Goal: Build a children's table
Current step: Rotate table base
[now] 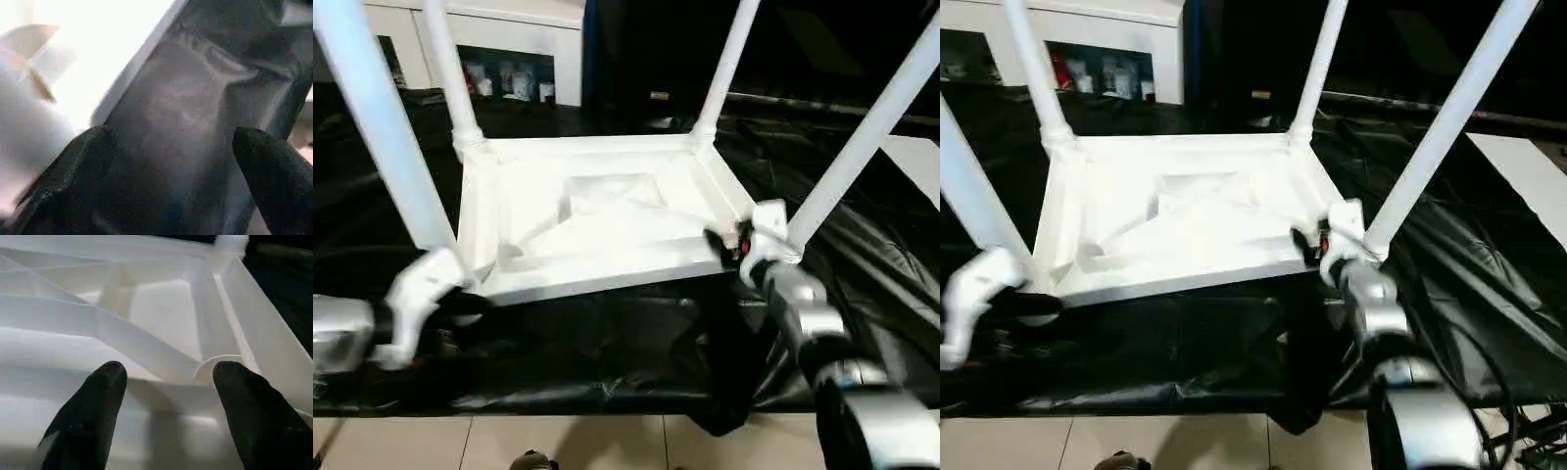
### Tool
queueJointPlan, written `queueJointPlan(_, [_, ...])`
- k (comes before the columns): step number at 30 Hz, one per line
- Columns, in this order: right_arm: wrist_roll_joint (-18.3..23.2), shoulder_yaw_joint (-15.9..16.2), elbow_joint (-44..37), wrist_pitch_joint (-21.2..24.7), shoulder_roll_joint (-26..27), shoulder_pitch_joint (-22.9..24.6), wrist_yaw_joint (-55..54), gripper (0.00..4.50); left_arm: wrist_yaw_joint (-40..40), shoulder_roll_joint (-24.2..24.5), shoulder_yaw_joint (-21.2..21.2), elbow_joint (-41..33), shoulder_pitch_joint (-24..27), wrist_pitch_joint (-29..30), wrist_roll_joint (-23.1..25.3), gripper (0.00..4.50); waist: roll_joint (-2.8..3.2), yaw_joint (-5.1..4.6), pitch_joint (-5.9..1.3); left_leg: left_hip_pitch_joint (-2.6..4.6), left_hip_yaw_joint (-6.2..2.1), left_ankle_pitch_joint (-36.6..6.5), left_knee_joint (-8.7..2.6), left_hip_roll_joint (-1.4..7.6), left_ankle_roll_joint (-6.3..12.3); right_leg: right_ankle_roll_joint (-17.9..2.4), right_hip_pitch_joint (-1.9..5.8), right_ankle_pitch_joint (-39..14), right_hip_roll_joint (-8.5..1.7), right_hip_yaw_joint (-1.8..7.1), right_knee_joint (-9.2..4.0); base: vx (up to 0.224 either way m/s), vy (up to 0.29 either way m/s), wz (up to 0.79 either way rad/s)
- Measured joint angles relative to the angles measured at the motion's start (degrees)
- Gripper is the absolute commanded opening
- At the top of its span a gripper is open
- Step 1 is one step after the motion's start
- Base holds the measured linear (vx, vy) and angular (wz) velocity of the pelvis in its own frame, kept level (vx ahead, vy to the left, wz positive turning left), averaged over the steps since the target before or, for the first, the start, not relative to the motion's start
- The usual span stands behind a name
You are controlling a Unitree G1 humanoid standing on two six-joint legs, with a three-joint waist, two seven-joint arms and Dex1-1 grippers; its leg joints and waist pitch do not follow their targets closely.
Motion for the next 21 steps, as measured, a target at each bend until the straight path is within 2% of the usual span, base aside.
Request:
queueJointPlan(2, [0.9,0.0,-5.8,-1.2,-0.1,5.3,1.7,3.17,-1.3,1.5,3.2,1.6,1.8,-0.3,-1.4,4.38,-0.05,-0.05,-0.03,0.11,-0.02,0.0,0.02,0.01,0.00,0.0,0.04,0.0,0.09,0.12,-0.02,0.000,0.000,0.00])
queueJointPlan(5, [1.7,-0.1,-10.4,-1.5,-0.3,10.7,2.0,3.17,-2.9,2.8,7.1,3.7,3.7,-0.3,-2.7,4.38,0.11,-0.23,0.07,0.20,-0.03,0.0,0.01,0.00,0.01,0.0,0.04,0.0,0.21,0.31,-0.05,0.000,0.000,0.00])
queueJointPlan(10, [1.9,-0.2,-14.7,-1.3,-0.4,15.1,1.2,3.17,-3.7,4.0,11.8,8.3,4.9,-2.7,-3.2,4.38,0.19,-0.57,0.12,0.63,-0.27,0.0,0.00,0.01,0.00,0.1,0.20,0.0,0.42,0.40,-0.13,0.000,0.000,0.00])
queueJointPlan(13, [1.9,-0.5,-15.9,-0.7,-0.5,16.0,0.8,3.17,-3.4,4.1,13.2,10.0,4.8,-4.4,-3.3,4.38,0.34,-0.81,0.23,1.02,-0.61,0.0,0.00,-0.01,0.00,0.1,0.33,-0.1,0.50,0.20,-0.50,0.000,0.000,0.00])
queueJointPlan(15, [1.5,-0.4,-17.5,-0.1,-0.6,16.6,0.2,3.17,-2.6,3.5,13.8,12.2,2.9,-6.1,-3.8,4.38,0.67,-0.94,0.44,1.01,-1.26,0.0,-0.09,-0.02,0.00,0.1,0.68,-0.1,0.56,-0.43,-1.26,0.000,0.000,0.00])
queueJointPlan(17, [1.4,-0.1,-17.5,0.3,-0.6,16.8,0.2,3.17,-1.4,1.6,15.1,14.6,0.4,-8.5,-4.4,4.38,0.88,-1.36,0.58,1.20,-1.89,0.0,-0.20,0.07,0.00,0.1,1.38,-0.1,0.55,-1.39,-2.16,0.000,0.000,0.00])
queueJointPlan(19, [1.3,-0.1,-17.4,0.8,-0.8,16.9,0.2,3.17,-0.2,-0.9,15.6,16.8,-2.2,-10.5,-5.1,4.38,0.95,-1.61,0.63,1.40,-1.99,0.0,-0.35,0.08,0.00,-0.1,1.93,-0.2,0.53,-1.66,-2.44,0.000,0.000,0.00])
queueJointPlan(20, [1.2,0.1,-17.3,1.0,-0.6,16.9,0.3,3.17,0.5,-2.8,15.8,18.2,-4.2,-11.6,-5.8,4.38,0.93,-1.64,0.65,1.43,-1.82,0.0,-0.58,0.12,0.00,-0.7,2.15,-1.0,0.53,-1.69,-1.93,-0.081,0.009,0.02])
queueJointPlan(21, [1.1,0.1,-16.9,1.1,-0.6,16.9,0.3,3.17,1.3,-5.1,16.0,19.7,-6.3,-12.8,-6.6,4.38,0.96,-1.33,0.69,1.48,-1.34,0.0,-0.89,0.14,-0.01,-1.8,2.06,-2.2,0.49,-1.57,-0.56,-0.081,0.009,0.02])
